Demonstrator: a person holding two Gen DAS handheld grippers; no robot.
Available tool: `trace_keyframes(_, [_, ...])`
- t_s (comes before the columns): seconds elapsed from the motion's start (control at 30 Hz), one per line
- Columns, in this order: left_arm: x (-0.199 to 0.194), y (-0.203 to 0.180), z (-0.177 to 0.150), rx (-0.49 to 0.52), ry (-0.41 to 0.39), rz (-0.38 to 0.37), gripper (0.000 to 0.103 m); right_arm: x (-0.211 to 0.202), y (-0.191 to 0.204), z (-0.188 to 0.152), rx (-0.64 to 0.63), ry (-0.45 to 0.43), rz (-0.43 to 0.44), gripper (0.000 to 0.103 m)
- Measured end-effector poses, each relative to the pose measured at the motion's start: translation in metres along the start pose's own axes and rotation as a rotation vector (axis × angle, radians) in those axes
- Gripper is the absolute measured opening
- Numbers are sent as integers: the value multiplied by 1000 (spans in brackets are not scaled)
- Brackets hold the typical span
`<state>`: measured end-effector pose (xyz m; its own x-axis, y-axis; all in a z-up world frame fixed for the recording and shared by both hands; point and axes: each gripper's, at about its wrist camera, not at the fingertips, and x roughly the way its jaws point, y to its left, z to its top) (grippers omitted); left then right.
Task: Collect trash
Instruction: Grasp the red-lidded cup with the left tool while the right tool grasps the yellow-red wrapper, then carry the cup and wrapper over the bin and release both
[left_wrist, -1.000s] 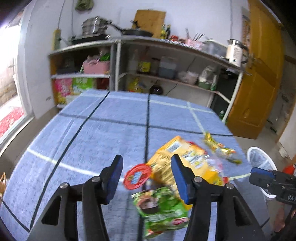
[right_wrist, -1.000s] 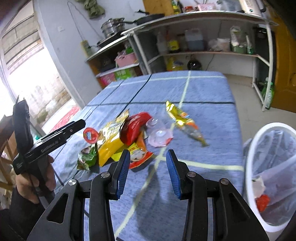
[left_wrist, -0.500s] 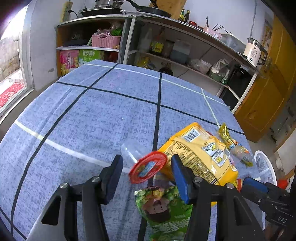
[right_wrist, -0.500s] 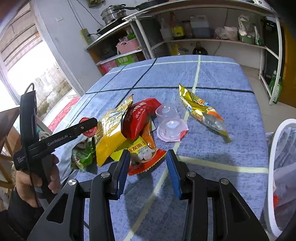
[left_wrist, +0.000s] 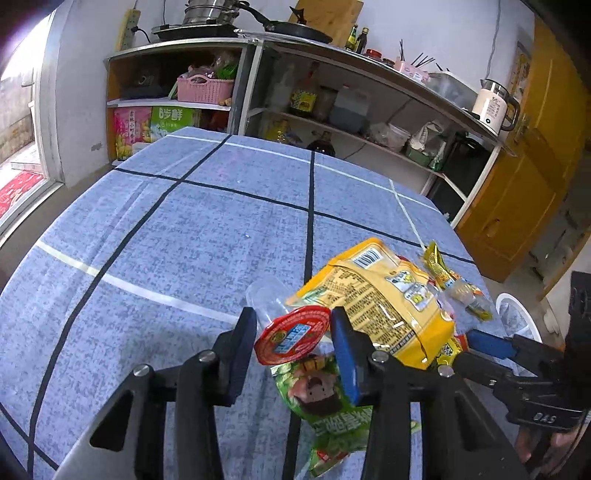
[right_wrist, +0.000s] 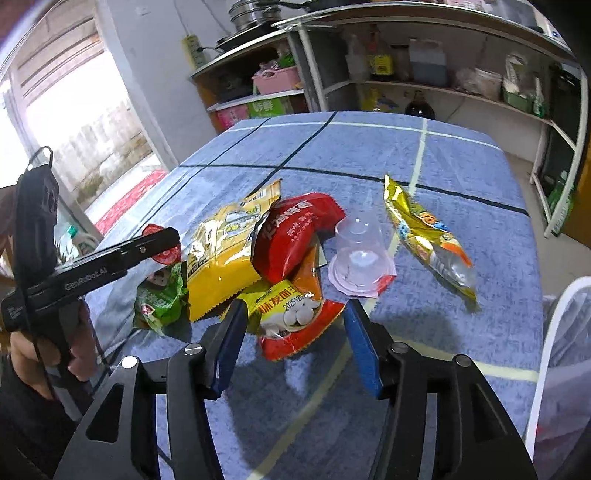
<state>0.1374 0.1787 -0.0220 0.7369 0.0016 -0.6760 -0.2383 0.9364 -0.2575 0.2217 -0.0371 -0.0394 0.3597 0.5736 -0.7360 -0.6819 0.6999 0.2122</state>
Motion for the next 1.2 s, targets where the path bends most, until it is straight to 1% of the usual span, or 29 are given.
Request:
trace_keyframes(0.07, [-1,0,-1,-2,3,-9,43,1,6,1,-61,-5,-10,56])
trace_keyframes(0.13, [-2,1,0,-2,4,-17,43,5,8,3,-92,3,-7,56])
trace_keyframes(0.23, [-3,3,0,-5,4,-18,43,20,3,0,-37,57,37,56])
trace_keyframes(0.3, [-3,5,-1,-8,5,-17,43,21,4,2,-31,47,14,56])
trace_keyframes(0.4, [-4,7,-1,-11,4,-18,43,18,-3,6,51,41,23,55])
trace_keyframes(0.43, [-5,7,-1,-10,3,-18,43,18,-4,7,61,40,22,44])
trace_keyframes(0.47, [-5,7,-1,-8,2,-17,43,18,-5,8,60,41,20,35])
trace_keyframes(0.5, [-5,8,-2,-8,1,-17,43,17,-4,8,57,41,5,31])
trace_keyframes(0.67, [-12,4,-1,7,-18,-29,43,7,0,6,40,17,-36,30])
trace_keyframes(0.83, [-26,-10,1,39,-61,-76,43,-18,-8,3,64,-44,-64,29])
trace_keyframes(1.03, [-33,-42,4,90,-85,-150,43,-52,-25,-8,113,-106,-110,29])
trace_keyframes(1.2, [-31,-78,2,147,-79,-211,43,-82,-46,-22,162,-148,-156,30])
